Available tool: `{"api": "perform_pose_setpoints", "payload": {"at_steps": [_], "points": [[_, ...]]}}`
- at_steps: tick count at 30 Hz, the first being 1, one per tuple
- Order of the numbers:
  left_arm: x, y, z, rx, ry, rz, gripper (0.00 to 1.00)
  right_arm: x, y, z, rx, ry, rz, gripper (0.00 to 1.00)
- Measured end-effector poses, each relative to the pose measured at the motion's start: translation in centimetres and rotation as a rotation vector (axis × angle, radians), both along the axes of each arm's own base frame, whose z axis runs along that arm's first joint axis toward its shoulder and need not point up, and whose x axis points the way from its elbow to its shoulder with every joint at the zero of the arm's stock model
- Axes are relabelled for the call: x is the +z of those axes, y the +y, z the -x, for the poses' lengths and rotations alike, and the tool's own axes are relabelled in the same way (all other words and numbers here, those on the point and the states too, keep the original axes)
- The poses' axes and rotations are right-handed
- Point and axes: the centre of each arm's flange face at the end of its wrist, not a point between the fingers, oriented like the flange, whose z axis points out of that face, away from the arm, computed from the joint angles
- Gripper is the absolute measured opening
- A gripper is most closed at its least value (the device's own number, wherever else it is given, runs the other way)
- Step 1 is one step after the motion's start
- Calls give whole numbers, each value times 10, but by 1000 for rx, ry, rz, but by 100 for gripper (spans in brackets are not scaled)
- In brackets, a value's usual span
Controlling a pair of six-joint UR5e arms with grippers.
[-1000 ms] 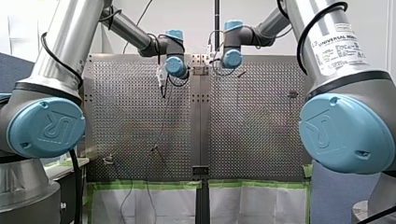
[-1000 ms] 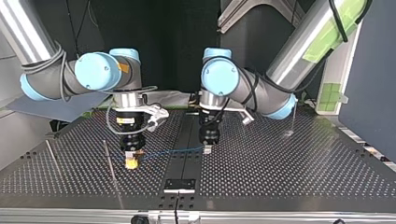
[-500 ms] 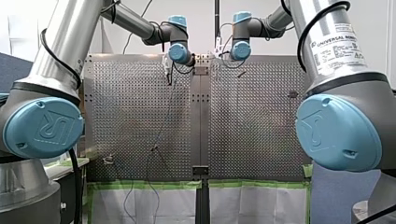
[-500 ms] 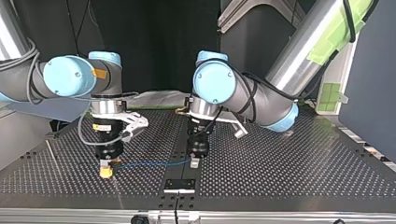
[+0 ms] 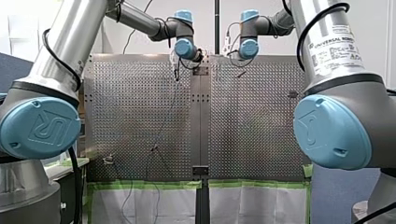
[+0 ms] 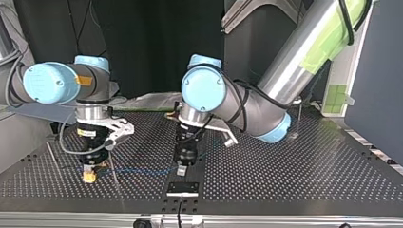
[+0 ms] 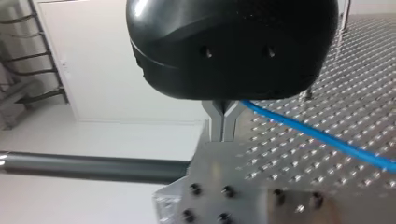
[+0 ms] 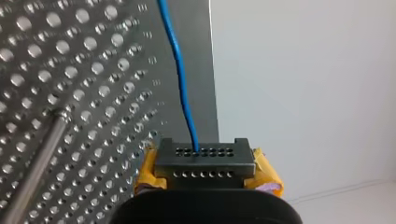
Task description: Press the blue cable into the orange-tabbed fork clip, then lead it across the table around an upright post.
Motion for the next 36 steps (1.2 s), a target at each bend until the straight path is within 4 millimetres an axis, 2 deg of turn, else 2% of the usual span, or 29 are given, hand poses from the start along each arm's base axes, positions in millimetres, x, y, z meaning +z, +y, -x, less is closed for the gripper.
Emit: {"api": "perform_pose_setpoints", "payload": {"at_steps": [11, 17, 22, 28, 36], "points": [[-8, -33, -7, -43, 26, -17, 0, 6, -15, 28, -44, -7, -2, 0], [3, -48, -7, -63, 13, 2, 0, 4, -22, 42, -69, 8, -15, 0], [-2, -65, -7, -83, 27, -4, 0, 4, -28, 53, -89, 13, -21, 0], [3, -72, -9, -93, 21, 23, 0, 4, -36, 68, -114, 15, -25, 0], [-15, -86, -20, -110, 47, 17, 0, 3, -46, 86, -147, 15, -27, 0]]}}
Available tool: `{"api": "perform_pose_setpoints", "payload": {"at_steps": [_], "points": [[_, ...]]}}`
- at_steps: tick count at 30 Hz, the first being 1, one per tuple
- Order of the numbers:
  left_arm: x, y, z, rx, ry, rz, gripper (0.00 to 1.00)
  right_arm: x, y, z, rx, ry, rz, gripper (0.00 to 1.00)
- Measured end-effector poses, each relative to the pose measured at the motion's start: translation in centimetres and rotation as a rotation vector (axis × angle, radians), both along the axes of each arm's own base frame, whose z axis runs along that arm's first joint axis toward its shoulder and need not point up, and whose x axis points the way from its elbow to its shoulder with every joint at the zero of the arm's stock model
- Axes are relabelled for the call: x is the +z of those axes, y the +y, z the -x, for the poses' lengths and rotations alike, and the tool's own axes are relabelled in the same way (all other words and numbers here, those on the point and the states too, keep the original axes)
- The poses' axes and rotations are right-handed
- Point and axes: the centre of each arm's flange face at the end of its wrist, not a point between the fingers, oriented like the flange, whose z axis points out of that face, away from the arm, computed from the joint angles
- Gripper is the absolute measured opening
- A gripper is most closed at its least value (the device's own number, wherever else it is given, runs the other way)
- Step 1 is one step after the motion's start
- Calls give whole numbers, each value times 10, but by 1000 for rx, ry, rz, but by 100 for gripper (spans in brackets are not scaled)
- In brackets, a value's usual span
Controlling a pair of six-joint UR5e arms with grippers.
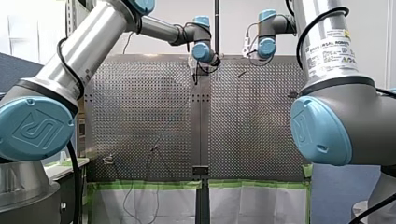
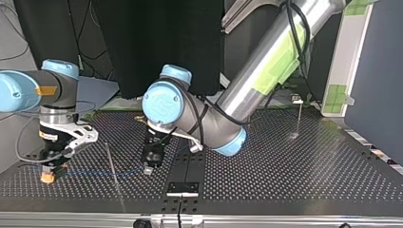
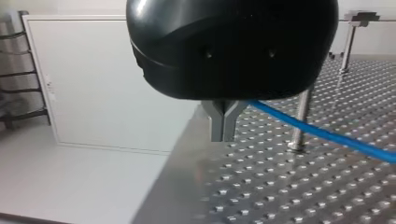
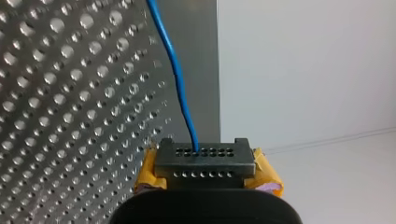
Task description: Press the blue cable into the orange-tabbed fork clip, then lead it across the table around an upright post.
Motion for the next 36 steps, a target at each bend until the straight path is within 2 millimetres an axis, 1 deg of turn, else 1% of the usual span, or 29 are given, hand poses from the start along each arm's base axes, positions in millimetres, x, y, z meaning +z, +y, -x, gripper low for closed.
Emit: {"api": "perform_pose_setpoints", "payload": {"at_steps": [2, 7, 13, 17, 21, 25, 28, 29, 33, 36], "points": [[-6, -3, -3, -4, 6, -2, 0, -1, -3, 5, -7, 0, 0, 0], [-13, -9, -8, -15, 11, 3, 0, -1, -9, 13, -15, 1, 1, 0], [-27, -16, -16, -22, 22, 1, 0, -8, -21, 28, -36, 2, -7, 0], [-46, -24, -21, -27, 38, -10, 0, -19, -31, 35, -48, 5, -19, 0], [-58, -29, -25, -32, 44, -15, 0, -31, -40, 41, -56, 9, -33, 0], [-64, -30, -30, -32, 38, -8, 0, -34, -46, 49, -68, 8, -34, 0], [-73, -29, -37, -27, 41, -10, 0, -37, -50, 54, -75, 6, -33, 0], [-79, -29, -40, -26, 47, -13, 0, -38, -51, 55, -75, 6, -35, 0], [-99, -31, -47, -26, 62, -25, 0, -49, -57, 56, -69, 10, -48, 0], [-105, -31, -50, -24, 67, -28, 0, -61, -61, 54, -64, 15, -66, 0]]}}
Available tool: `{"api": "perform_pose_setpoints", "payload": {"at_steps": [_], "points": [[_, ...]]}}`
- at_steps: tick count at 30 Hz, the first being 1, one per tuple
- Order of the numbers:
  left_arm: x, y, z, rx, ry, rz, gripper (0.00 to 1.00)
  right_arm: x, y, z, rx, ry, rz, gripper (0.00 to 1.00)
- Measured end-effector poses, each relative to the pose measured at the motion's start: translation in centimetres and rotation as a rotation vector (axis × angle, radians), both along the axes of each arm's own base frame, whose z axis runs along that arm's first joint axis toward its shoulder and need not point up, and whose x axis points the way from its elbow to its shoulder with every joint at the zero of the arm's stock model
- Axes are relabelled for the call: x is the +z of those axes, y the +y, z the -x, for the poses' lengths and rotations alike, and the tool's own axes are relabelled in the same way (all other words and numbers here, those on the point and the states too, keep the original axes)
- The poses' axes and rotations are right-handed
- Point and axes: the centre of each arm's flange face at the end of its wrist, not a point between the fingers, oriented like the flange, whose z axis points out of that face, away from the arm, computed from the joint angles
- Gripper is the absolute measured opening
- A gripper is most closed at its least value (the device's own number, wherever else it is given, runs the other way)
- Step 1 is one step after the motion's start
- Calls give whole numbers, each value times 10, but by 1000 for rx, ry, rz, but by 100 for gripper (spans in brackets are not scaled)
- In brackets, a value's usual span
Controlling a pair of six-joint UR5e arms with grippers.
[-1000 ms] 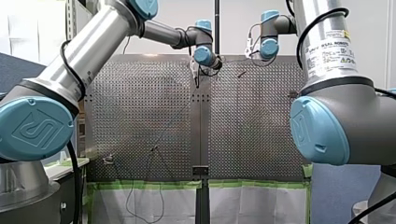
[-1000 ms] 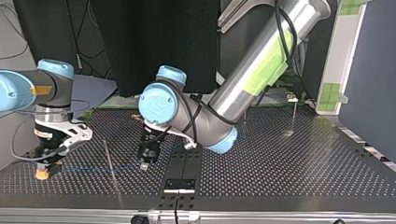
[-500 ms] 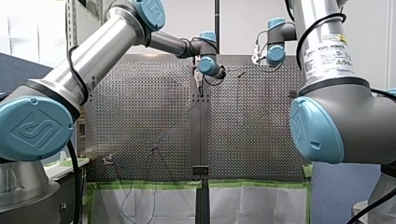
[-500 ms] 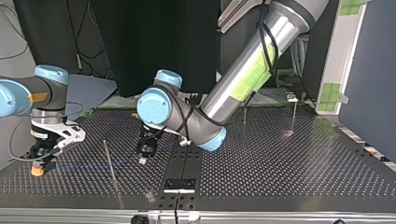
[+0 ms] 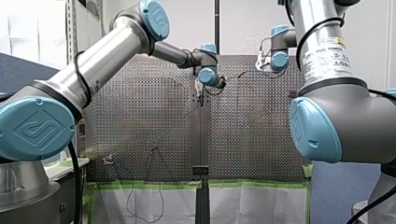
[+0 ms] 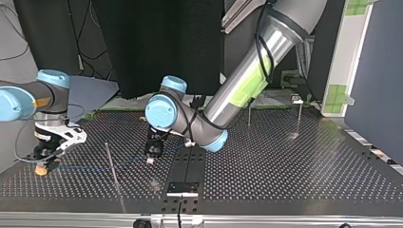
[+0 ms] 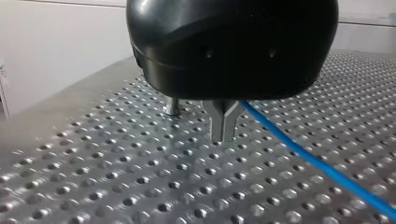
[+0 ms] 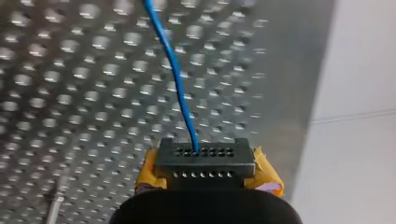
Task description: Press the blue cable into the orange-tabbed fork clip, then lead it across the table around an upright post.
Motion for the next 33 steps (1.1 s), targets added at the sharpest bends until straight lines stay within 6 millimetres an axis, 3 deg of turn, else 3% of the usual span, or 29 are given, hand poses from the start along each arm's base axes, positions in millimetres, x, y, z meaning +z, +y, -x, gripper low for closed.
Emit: {"api": "perform_pose_setpoints", "payload": {"at_steps": [20, 33], "points": [[-7, 12, -9, 45, 6, -4, 0, -85, -12, -21, 52, 38, -126, 0], [-7, 12, -10, 46, 11, 14, 0, -114, -12, -30, 64, 59, -163, 0]]}}
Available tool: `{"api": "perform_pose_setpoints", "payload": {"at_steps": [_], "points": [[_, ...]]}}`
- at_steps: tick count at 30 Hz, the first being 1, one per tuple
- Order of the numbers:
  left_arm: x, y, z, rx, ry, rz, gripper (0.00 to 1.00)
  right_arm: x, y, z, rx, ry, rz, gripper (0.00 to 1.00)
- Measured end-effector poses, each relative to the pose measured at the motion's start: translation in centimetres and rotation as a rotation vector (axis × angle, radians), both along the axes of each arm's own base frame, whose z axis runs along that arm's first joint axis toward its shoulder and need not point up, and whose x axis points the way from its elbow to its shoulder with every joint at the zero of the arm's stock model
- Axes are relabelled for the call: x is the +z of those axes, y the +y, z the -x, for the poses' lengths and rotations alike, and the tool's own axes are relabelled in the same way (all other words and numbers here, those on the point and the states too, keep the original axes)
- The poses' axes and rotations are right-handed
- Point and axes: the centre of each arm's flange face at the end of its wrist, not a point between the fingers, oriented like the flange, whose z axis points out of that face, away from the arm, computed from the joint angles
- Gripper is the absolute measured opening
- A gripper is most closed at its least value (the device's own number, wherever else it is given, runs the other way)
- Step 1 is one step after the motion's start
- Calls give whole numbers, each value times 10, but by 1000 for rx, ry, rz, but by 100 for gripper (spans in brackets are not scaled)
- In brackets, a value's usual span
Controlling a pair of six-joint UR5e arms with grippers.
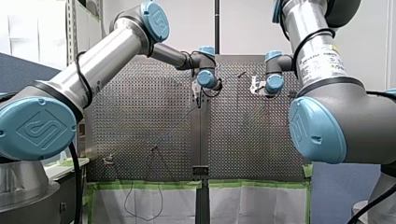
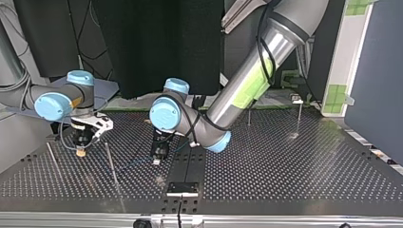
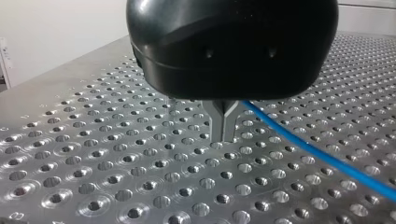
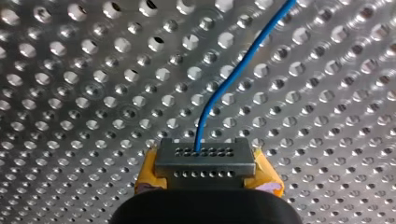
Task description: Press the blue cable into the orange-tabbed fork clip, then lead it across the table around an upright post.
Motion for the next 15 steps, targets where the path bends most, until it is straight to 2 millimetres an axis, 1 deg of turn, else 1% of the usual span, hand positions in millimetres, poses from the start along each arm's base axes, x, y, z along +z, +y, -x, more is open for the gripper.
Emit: {"api": "perform_pose_setpoints", "payload": {"at_steps": [7, 8, 9, 11, 12, 13, 14, 15], "points": [[0, 0, 0, -1, 1, 6, 0, -5, 1, -2, 3, 2, -2, 0], [0, -1, 1, -2, 1, 6, 10, -5, 0, -2, 4, 3, -3, 0], [0, -1, 1, -3, 1, 6, 10, -6, 0, -3, 5, 3, -4, 0], [0, -2, 1, -5, 0, 6, 29, -10, 0, -4, 6, 6, -9, 0], [0, -2, 2, -5, 0, 6, 29, -11, 0, -4, 7, 7, -11, 0], [0, -2, 2, -6, 1, 6, 49, -13, 0, -4, 7, 9, -14, 0], [0, -3, 2, -6, 1, 7, 58, -15, 1, -4, 8, 11, -17, 0], [0, -2, 2, -5, 1, 7, 58, -17, 1, -5, 8, 13, -19, 0]]}}
